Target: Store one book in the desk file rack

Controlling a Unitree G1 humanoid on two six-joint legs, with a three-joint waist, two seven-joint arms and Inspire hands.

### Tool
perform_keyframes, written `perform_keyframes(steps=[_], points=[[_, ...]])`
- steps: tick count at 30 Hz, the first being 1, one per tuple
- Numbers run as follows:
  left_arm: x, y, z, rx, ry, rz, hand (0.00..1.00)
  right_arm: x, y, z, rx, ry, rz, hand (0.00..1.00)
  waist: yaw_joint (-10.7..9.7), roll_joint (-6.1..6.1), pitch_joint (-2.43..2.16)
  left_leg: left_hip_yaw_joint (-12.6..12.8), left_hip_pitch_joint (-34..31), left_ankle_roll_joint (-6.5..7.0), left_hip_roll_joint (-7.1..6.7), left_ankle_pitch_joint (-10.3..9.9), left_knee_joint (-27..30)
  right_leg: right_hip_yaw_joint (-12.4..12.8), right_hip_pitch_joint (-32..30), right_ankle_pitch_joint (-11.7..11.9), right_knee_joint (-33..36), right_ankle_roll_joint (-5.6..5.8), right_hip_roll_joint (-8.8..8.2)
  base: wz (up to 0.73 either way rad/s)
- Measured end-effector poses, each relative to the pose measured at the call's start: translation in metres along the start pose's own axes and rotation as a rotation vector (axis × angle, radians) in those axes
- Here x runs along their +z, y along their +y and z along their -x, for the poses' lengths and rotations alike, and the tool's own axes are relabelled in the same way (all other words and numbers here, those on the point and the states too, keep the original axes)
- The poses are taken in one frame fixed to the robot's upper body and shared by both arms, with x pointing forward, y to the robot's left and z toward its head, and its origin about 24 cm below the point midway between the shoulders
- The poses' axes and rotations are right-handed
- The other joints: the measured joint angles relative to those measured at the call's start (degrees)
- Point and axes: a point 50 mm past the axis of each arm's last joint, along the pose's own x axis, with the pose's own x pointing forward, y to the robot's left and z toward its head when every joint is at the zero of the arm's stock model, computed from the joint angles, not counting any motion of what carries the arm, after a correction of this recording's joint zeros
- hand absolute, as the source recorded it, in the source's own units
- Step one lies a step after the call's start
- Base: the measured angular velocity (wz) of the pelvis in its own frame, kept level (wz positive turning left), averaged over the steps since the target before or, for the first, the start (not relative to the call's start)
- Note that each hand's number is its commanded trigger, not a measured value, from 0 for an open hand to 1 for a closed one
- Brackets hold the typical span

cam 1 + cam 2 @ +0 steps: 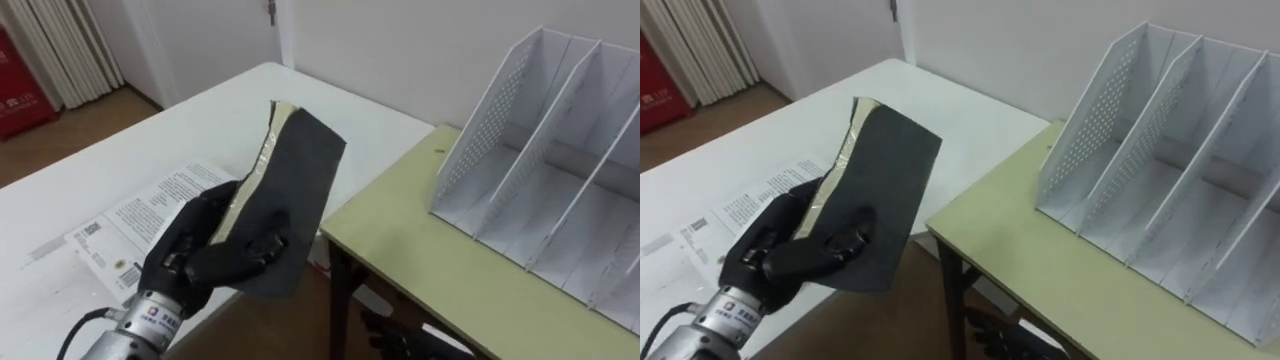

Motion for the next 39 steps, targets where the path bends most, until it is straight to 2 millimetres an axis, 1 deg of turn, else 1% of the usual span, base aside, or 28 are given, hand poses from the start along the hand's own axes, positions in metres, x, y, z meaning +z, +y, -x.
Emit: perform_keyframes(steps=[3,5,7,9,10,12,14,15,17,19,25,30,33,36,39], points=[[0.002,0.000,0.001,-0.049,-0.017,0.030,1.00,0.008,-0.004,0.004,0.021,-0.056,-0.034,0.00,0.04,-0.11,0.06,0.18,0.00,0.00,-0.14,0.00,0.00,0.06,-0.29,-0.38,1.15,0.24,-0.26,0.00],[0.002,0.000,0.002,-0.080,-0.020,0.045,1.00,0.016,-0.006,0.005,0.026,-0.112,-0.059,0.00,0.19,-0.46,0.11,0.37,-0.03,0.01,-0.18,0.00,-0.01,0.40,-1.24,-0.72,2.03,0.31,-0.40,-0.05],[-0.002,0.002,0.004,-0.104,-0.007,0.074,1.00,0.027,-0.009,0.008,0.050,-0.197,-0.113,0.00,0.13,-0.92,-0.14,0.28,-0.24,0.04,-0.18,-0.02,0.03,0.32,-1.68,-0.75,2.62,0.35,-0.43,0.00],[-0.006,0.005,0.005,-0.108,0.008,0.108,1.00,0.033,-0.011,0.011,0.053,-0.255,-0.162,0.00,0.03,-1.26,-0.36,0.23,-0.66,0.09,-0.18,-0.05,0.63,0.23,-1.83,-0.73,2.81,0.35,-0.44,0.05],[-0.008,0.006,0.006,-0.108,0.015,0.128,1.00,0.036,-0.014,0.014,0.052,-0.291,-0.193,0.00,-0.03,-1.30,-0.39,0.28,-0.74,0.14,-0.15,-0.08,0.87,0.09,-1.75,-0.67,2.84,0.32,-0.45,0.06],[-0.010,0.007,0.007,-0.116,0.017,0.177,1.00,0.040,-0.017,0.017,0.054,-0.342,-0.251,0.00,-0.01,-1.15,-0.41,0.31,-0.67,0.16,-0.12,-0.09,0.94,0.04,-1.36,-0.61,2.85,0.30,-0.44,0.02],[-0.011,0.008,0.008,-0.136,0.019,0.203,1.00,0.046,-0.020,0.021,0.067,-0.389,-0.270,0.00,-0.03,-0.86,-0.44,0.27,-0.63,0.16,-0.09,-0.09,1.02,0.05,-1.36,-0.60,2.95,0.29,-0.44,0.00],[-0.011,0.008,0.010,-0.159,0.019,0.212,1.00,0.050,-0.021,0.022,0.079,-0.416,-0.280,0.00,-0.06,-0.61,-0.34,0.28,-0.70,0.17,-0.08,-0.10,1.12,0.10,-1.65,-0.60,3.03,0.29,-0.43,0.00],[-0.010,0.008,0.011,-0.199,0.020,0.227,1.00,0.054,-0.021,0.023,0.098,-0.453,-0.309,0.00,-0.08,-0.22,-0.48,0.28,-0.85,0.18,-0.07,-0.11,1.18,0.22,-2.00,-0.63,3.35,0.25,-0.44,-0.05],[-0.008,0.008,0.013,-0.237,0.019,0.234,1.00,0.059,-0.020,0.024,0.126,-0.491,-0.341,0.00,-0.09,0.11,-0.34,0.23,-0.86,0.19,-0.07,-0.12,1.22,0.27,-2.27,-0.80,3.84,0.13,-0.50,-0.04],[-0.009,0.009,0.016,-0.302,0.058,0.230,1.00,0.064,-0.017,0.025,0.204,-0.595,-0.465,0.00,0.05,0.25,-0.35,0.03,-1.23,0.14,-0.07,-0.15,1.98,0.60,-2.61,-0.90,4.26,0.02,-0.48,-0.02],[-0.013,0.008,0.018,-0.339,0.082,0.247,1.00,0.068,-0.011,0.023,0.264,-0.634,-0.530,0.00,0.23,0.10,-0.42,0.07,-1.72,0.13,-0.10,-0.15,2.28,0.94,-3.29,-1.01,4.98,0.00,-0.51,-0.03],[-0.016,0.006,0.018,-0.363,0.101,0.261,1.00,0.074,-0.005,0.022,0.317,-0.645,-0.522,0.00,0.24,-0.04,-0.52,0.05,-1.75,0.12,-0.08,-0.17,2.31,0.93,-3.39,-1.00,4.99,0.00,-0.47,0.00],[-0.016,0.005,0.018,-0.384,0.105,0.266,1.00,0.074,-0.005,0.023,0.337,-0.650,-0.542,0.00,0.23,-0.34,-0.73,0.05,-1.72,0.13,-0.08,-0.19,2.46,0.91,-3.22,-0.98,4.93,0.02,-0.46,0.00],[-0.017,0.003,0.018,-0.391,0.111,0.268,1.00,0.075,-0.004,0.023,0.347,-0.656,-0.561,0.00,0.22,-0.27,-0.76,0.11,-1.75,0.19,-0.05,-0.36,2.64,0.81,-3.11,-0.95,4.90,0.06,-0.44,0.00]])
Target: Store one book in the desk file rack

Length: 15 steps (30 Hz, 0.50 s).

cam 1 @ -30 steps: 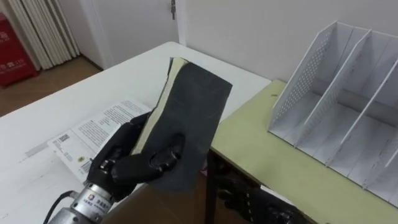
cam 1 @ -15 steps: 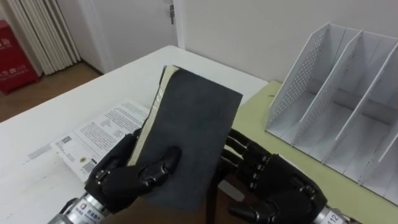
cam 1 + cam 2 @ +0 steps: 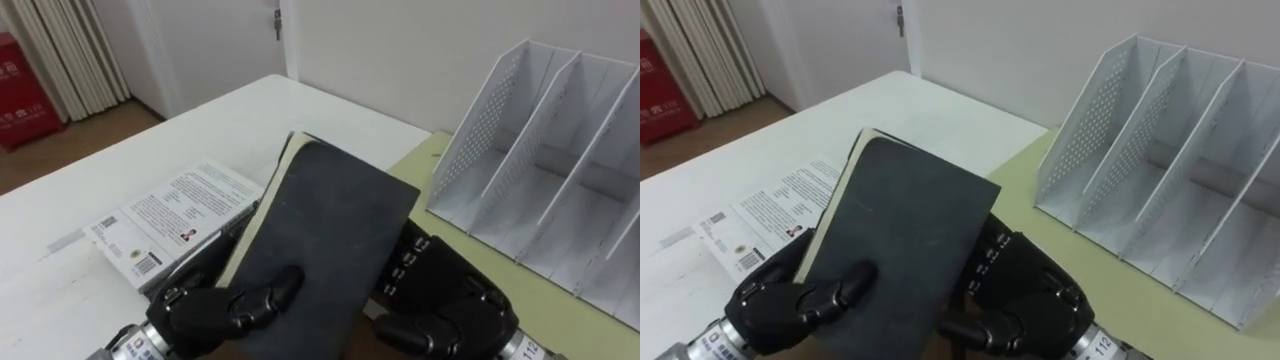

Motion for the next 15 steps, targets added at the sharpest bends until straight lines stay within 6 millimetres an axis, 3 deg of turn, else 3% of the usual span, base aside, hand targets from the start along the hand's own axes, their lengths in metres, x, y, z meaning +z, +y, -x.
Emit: perform_keyframes(steps=[11,12,13,14,15], points=[[-0.0016,-0.0001,0.0023,-0.032,0.050,0.000,1.00,0.0037,0.0005,0.0022,0.016,0.028,0.017,0.00,0.03,0.67,-0.31,0.75,-1.10,0.10,0.12,-0.40,0.27,0.07,-0.91,0.00,0.39,0.03,0.00,0.00],[-0.0023,0.0002,0.0028,-0.036,0.053,0.003,1.00,0.0037,0.0007,0.0023,0.018,0.031,0.018,0.11,0.03,0.66,-0.31,0.83,-1.11,0.10,0.14,-0.40,0.27,0.10,-0.91,0.00,0.33,0.03,0.01,0.00],[-0.0024,0.0001,0.0029,-0.040,0.054,0.004,1.00,0.0036,0.0008,0.0023,0.020,0.031,0.017,0.42,0.02,0.64,-0.28,0.90,-1.14,0.10,0.15,-0.40,0.27,0.10,-0.94,-0.01,0.28,0.03,0.01,0.00],[-0.0025,0.0000,0.0029,-0.041,0.055,0.004,1.00,0.0036,0.0008,0.0023,0.021,0.031,0.017,0.55,0.02,0.64,-0.27,0.94,-1.16,0.10,0.15,-0.41,0.27,0.10,-0.95,-0.01,0.26,0.04,0.01,0.00],[-0.0025,0.0000,0.0029,-0.042,0.055,0.004,1.00,0.0036,0.0009,0.0023,0.021,0.031,0.017,0.73,0.02,0.64,-0.25,1.08,-1.17,0.10,0.16,-0.41,0.27,0.10,-0.97,-0.03,0.22,0.06,0.01,0.00]])
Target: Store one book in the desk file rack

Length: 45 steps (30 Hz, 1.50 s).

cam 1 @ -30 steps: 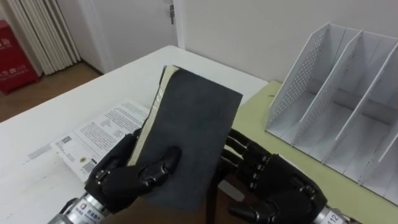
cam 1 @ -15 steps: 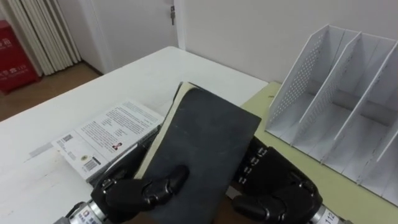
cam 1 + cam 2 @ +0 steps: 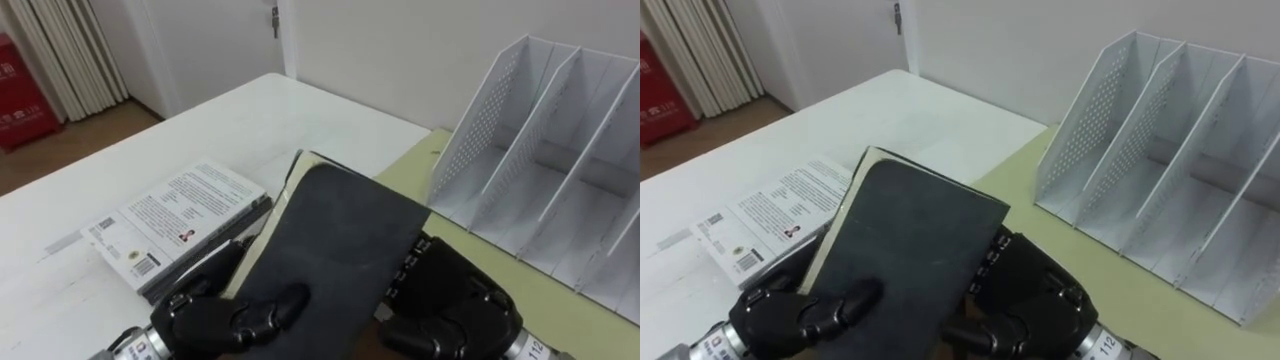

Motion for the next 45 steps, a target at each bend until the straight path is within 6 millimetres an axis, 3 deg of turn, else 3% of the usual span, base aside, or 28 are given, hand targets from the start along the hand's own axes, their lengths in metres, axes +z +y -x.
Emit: perform_keyframes(steps=[1,12,19,29,30,31,39,45], points=[[0.000,0.000,0.000,0.000,0.000,0.000,1.00,0.000,0.000,0.000,0.000,0.000,0.000,0.99,0.00,-0.02,0.05,0.16,-0.02,0.01,0.03,-0.01,0.00,0.00,-0.04,-0.01,-0.03,0.02,0.00,0.00],[-0.004,-0.004,0.000,-0.063,0.056,-0.002,1.00,-0.001,0.000,0.001,-0.001,0.021,0.003,1.00,-0.02,-0.19,0.19,0.38,-0.67,0.03,0.08,-0.03,-0.04,-0.04,-0.48,-0.01,-0.21,0.02,-0.01,0.00],[-0.007,-0.005,0.000,-0.102,0.089,0.014,1.00,-0.002,0.001,0.001,0.004,0.051,0.009,1.00,0.03,-0.66,0.54,0.38,-0.81,0.03,0.07,-0.03,-0.12,-0.02,-0.80,-0.02,-0.31,0.03,0.00,0.00],[-0.007,-0.006,0.001,-0.112,0.085,0.035,1.00,-0.001,0.002,0.000,0.014,0.048,0.007,1.00,-0.03,-0.62,0.57,0.32,-1.22,0.03,0.06,-0.03,-0.12,-0.06,-1.00,-0.02,-0.31,0.03,0.00,0.00],[-0.008,-0.006,0.001,-0.113,0.084,0.038,0.71,-0.001,0.003,-0.001,0.015,0.046,0.005,1.00,-0.01,-0.60,0.55,0.37,-1.25,0.03,0.06,-0.03,-0.12,-0.10,-1.00,-0.02,-0.34,0.03,-0.01,0.00],[-0.008,-0.007,0.000,-0.117,0.081,0.048,0.00,-0.001,0.003,-0.001,0.020,0.040,-0.001,1.00,-0.01,-0.58,0.54,0.37,-1.29,0.03,0.06,-0.03,-0.12,-0.16,-1.00,-0.02,-0.36,0.02,-0.01,0.00],[-0.011,-0.001,0.002,-0.085,0.090,0.069,0.00,0.000,0.001,0.001,-0.003,0.047,-0.001,1.00,-0.12,-0.57,0.51,0.38,-0.45,0.03,0.06,-0.03,-0.14,-0.12,-0.22,-0.02,-0.36,0.02,-0.01,0.00],[-0.019,0.009,0.010,0.022,0.108,0.100,0.00,0.007,-0.007,0.008,-0.091,0.106,0.095,1.00,-0.57,-0.84,0.62,0.43,0.19,0.03,0.07,-0.03,-0.12,-0.44,0.14,-0.06,-0.21,0.05,-0.08,0.01]])
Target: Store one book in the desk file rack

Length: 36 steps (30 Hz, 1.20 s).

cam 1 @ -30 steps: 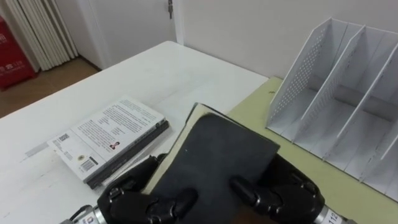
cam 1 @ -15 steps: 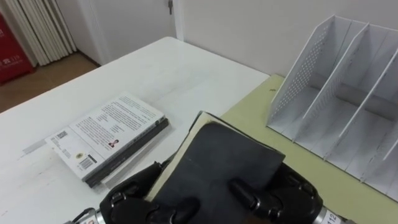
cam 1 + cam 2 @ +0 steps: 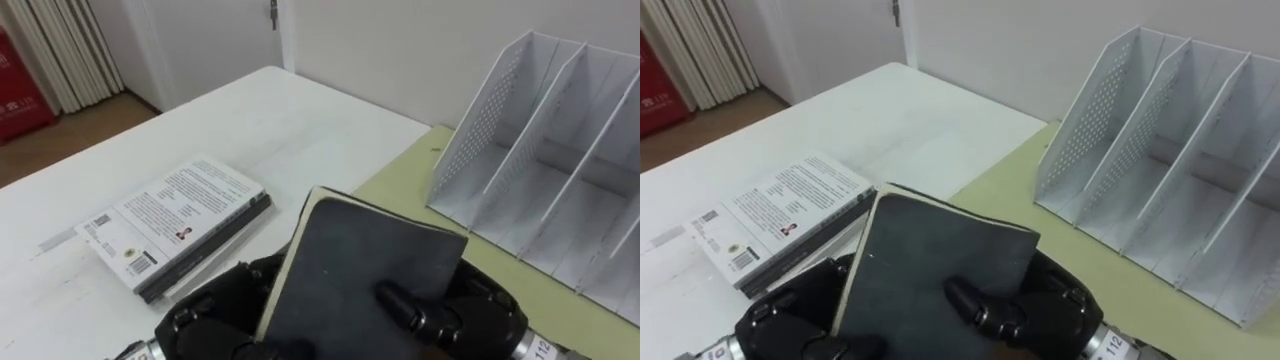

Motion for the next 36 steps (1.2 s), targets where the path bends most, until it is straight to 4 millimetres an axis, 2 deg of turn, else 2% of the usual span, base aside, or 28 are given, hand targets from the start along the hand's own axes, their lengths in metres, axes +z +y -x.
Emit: perform_keyframes(steps=[8,11,13,17,20,23,28,32,36], points=[[-0.026,0.005,0.012,0.063,0.050,0.084,0.00,0.005,-0.007,0.002,-0.097,0.031,0.080,1.00,-1.39,-0.20,-0.01,0.12,0.02,0.00,-0.01,0.00,0.06,0.06,-0.13,-0.03,0.37,-0.05,-0.01,0.00],[-0.036,0.008,0.015,0.089,0.062,0.120,0.00,0.016,-0.006,-0.004,-0.113,0.033,0.164,1.00,-1.61,-0.46,0.15,0.23,0.16,0.00,-0.09,0.02,-0.03,0.35,-0.18,-0.37,1.09,-0.07,-0.10,-0.04],[-0.043,0.011,0.019,0.116,0.071,0.148,0.00,0.031,0.000,-0.007,-0.113,-0.018,0.209,1.00,-2.46,-0.75,0.11,0.20,0.51,0.00,-0.09,0.02,-0.05,0.30,-0.06,-0.37,0.85,-0.06,-0.08,0.00],[-0.058,0.013,0.024,0.155,0.097,0.173,0.00,0.041,0.005,-0.011,-0.141,-0.064,0.255,1.00,-3.12,-1.16,-0.05,0.35,1.53,-0.01,-0.06,0.02,-0.25,0.24,1.27,-0.32,0.05,0.00,0.02,0.00],[-0.074,0.009,0.026,0.177,0.141,0.202,0.00,0.051,0.003,-0.014,-0.191,-0.098,0.285,1.00,-3.81,-1.60,0.21,1.37,1.32,0.00,0.06,0.02,-0.25,0.56,0.88,-0.29,0.08,0.03,0.06,-0.05],[-0.092,0.005,0.028,0.203,0.183,0.243,0.00,0.063,-0.003,-0.013,-0.291,-0.128,0.371,1.00,-4.18,-1.98,0.45,1.61,1.06,0.00,0.10,0.02,-0.39,1.26,0.56,-0.20,-0.07,0.15,0.33,-0.03],[-0.129,0.006,0.040,0.309,0.304,0.301,0.00,0.072,-0.010,-0.016,-0.511,-0.155,0.502,1.00,-4.08,-2.20,0.45,2.84,1.07,0.00,0.12,0.02,-0.67,2.09,-0.04,0.02,-0.10,0.08,0.37,-0.15],[-0.146,0.004,0.045,0.379,0.366,0.314,0.00,0.082,-0.013,-0.017,-0.661,-0.199,0.593,1.00,-4.07,-2.18,0.40,3.08,1.10,0.01,-0.21,0.02,-0.91,3.10,-0.25,0.07,-0.21,0.17,0.65,-0.10],[-0.167,0.002,0.056,0.455,0.433,0.335,0.00,0.104,-0.009,-0.027,-0.780,-0.277,0.758,1.00,-4.21,-2.05,0.30,3.11,0.96,0.01,-0.17,0.02,-1.11,3.52,-0.77,0.06,-0.10,0.16,0.81,-0.09]])
